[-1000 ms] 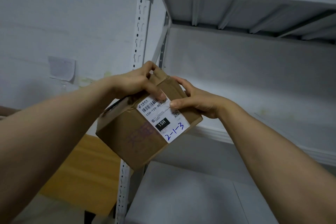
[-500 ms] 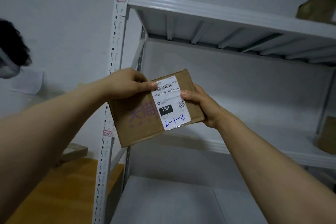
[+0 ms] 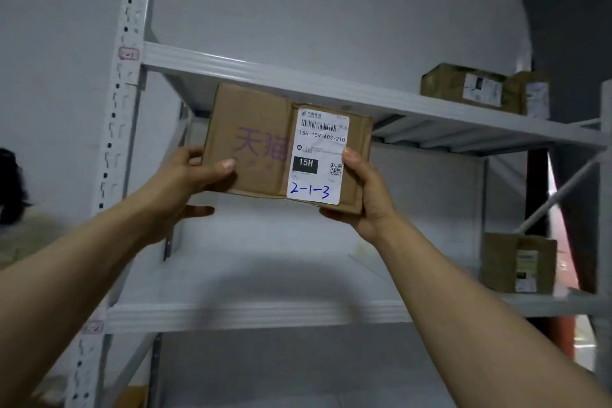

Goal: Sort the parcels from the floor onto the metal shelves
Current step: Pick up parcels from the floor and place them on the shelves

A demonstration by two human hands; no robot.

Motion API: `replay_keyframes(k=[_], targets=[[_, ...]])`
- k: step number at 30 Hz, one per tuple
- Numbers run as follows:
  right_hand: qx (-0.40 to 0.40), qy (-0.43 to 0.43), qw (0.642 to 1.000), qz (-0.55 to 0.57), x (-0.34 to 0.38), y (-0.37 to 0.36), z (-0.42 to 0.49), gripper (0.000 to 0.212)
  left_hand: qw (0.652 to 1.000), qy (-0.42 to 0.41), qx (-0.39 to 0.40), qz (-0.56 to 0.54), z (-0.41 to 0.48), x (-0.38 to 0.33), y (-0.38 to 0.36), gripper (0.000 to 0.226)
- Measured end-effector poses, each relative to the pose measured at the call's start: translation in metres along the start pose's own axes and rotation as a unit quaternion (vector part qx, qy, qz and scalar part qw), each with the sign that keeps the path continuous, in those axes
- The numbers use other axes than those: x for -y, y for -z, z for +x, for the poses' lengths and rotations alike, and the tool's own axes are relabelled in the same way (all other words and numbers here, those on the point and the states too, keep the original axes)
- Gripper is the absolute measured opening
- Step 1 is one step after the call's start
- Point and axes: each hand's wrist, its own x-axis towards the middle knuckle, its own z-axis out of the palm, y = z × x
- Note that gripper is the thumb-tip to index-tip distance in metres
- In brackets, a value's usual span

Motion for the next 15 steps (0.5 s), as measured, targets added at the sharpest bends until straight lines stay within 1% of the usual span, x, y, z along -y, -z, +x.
replay_keyframes(k=[1,4,6,9,11,13,15], targets=[[-0.017,0.01,1.0,0.005,0.006,0.002,0.001,0.076,1.0,-0.003,0.012,-0.016,0.003,0.0,-0.008,0.088],[-0.056,0.049,0.997,0.017,0.023,0.012,0.005,0.083,0.997,-0.041,0.016,-0.067,0.016,-0.008,-0.032,0.069],[-0.062,0.087,0.994,0.035,0.035,0.023,0.009,0.078,0.994,-0.067,0.016,-0.085,0.026,-0.015,-0.048,0.06],[-0.071,0.157,0.985,0.031,0.05,0.038,0.016,0.063,0.989,-0.113,0.015,-0.093,0.038,-0.024,-0.074,0.062],[-0.078,0.197,0.977,0.015,0.059,0.046,0.023,0.059,0.985,-0.143,0.004,-0.099,0.046,-0.032,-0.092,0.063],[-0.096,0.225,0.97,0.017,0.07,0.054,0.033,0.057,0.979,-0.161,-0.025,-0.123,0.058,-0.042,-0.11,0.057],[-0.131,0.237,0.962,0.026,0.081,0.062,0.043,0.053,0.974,-0.176,-0.045,-0.134,0.071,-0.052,-0.127,0.051]])
